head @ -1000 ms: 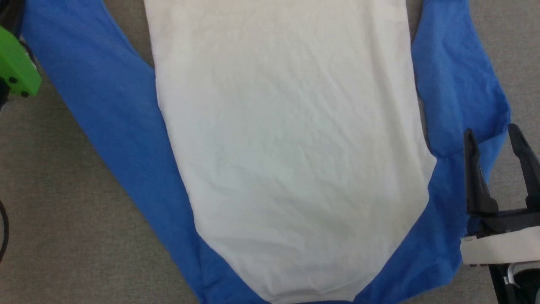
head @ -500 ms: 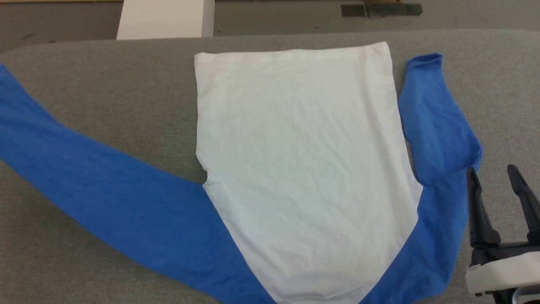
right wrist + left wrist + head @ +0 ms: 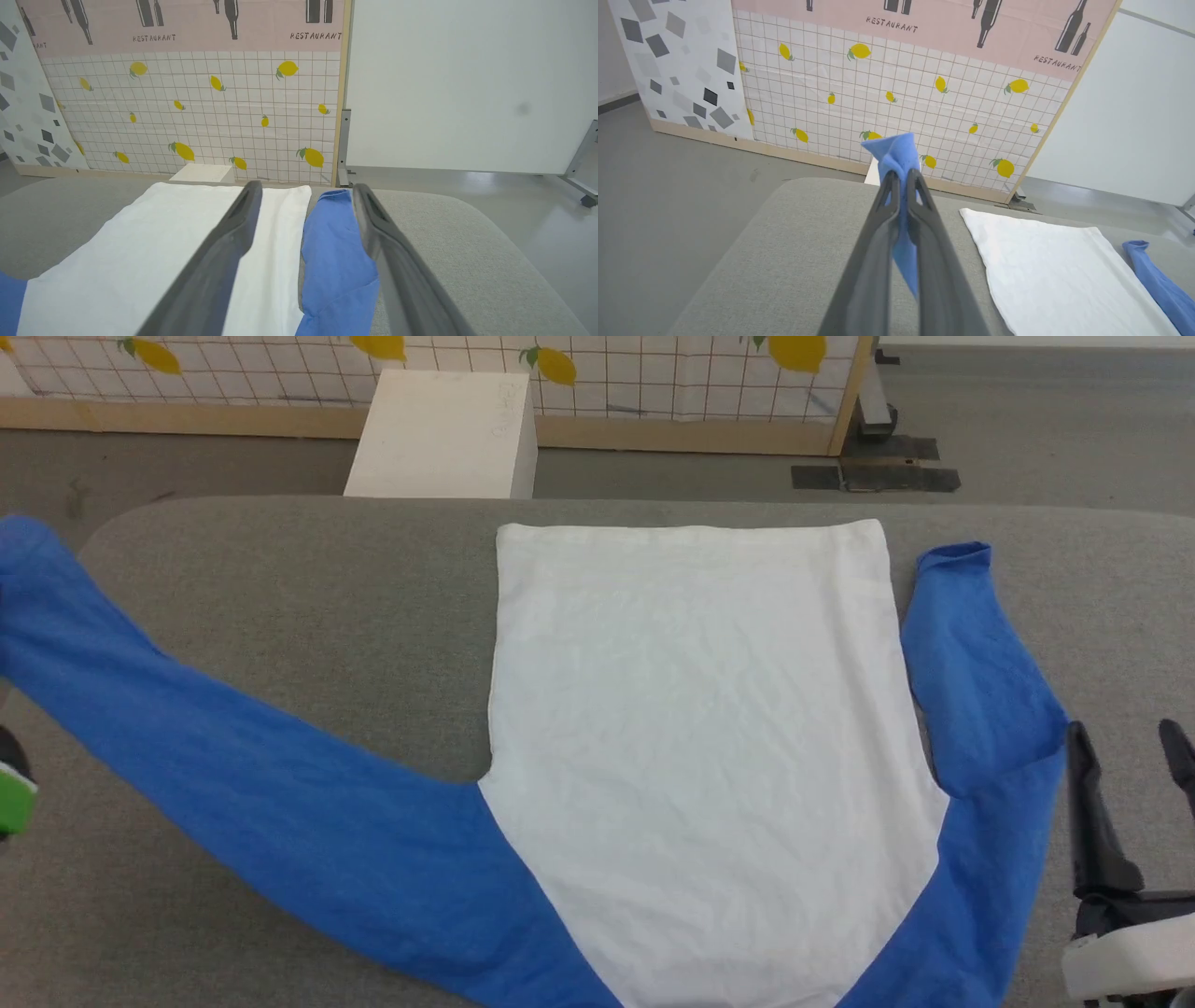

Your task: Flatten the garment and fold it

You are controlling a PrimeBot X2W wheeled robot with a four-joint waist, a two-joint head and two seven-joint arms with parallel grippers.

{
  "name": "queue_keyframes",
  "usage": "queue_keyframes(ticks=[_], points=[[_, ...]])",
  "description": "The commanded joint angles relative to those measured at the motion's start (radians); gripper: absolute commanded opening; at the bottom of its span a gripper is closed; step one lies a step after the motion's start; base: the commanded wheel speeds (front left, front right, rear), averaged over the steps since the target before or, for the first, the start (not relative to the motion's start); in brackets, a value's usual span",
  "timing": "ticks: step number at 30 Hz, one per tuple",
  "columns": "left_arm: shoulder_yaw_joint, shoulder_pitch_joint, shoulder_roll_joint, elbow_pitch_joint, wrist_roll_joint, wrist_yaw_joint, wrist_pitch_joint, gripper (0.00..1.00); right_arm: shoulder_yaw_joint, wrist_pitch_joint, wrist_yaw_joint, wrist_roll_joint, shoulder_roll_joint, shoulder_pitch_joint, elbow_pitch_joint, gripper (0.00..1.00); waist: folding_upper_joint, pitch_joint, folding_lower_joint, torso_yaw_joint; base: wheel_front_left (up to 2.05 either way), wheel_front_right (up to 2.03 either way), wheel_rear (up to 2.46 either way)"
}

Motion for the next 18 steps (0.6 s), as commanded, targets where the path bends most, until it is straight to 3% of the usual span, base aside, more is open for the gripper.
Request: queue_keyframes(ticks=[1,7,8,11,18], points=[[-0.021,-0.018,-0.013,-0.044,0.005,0.009,0.011,0.00,-0.015,0.004,-0.002,0.005,0.001,0.007,-0.010,1.00,0.0000,-0.005,0.0001,0.002,0.00,0.00,0.00],[-0.189,-0.157,-0.079,-0.252,0.032,0.053,0.089,0.00,-0.092,0.012,-0.002,0.001,0.001,-0.023,-0.037,1.00,0.0000,0.004,0.0001,-0.020,0.00,0.00,0.00],[-0.317,-0.264,-0.141,-0.311,0.071,0.065,0.138,0.00,-0.129,0.015,-0.002,0.001,0.001,-0.040,-0.043,1.00,0.0000,0.014,0.0001,-0.035,0.00,0.00,0.00],[-0.455,-0.370,-0.228,-0.325,0.126,0.068,0.176,0.00,-0.159,0.016,-0.002,0.004,0.001,-0.055,-0.049,1.00,0.0000,0.026,0.0001,-0.050,0.00,0.00,0.00],[-0.769,-0.527,-0.513,-0.230,0.204,0.049,0.223,0.00,-0.258,0.020,-0.002,0.011,0.001,-0.084,-0.075,1.00,0.0000,0.053,0.0001,-0.091,0.00,0.00,0.00]])
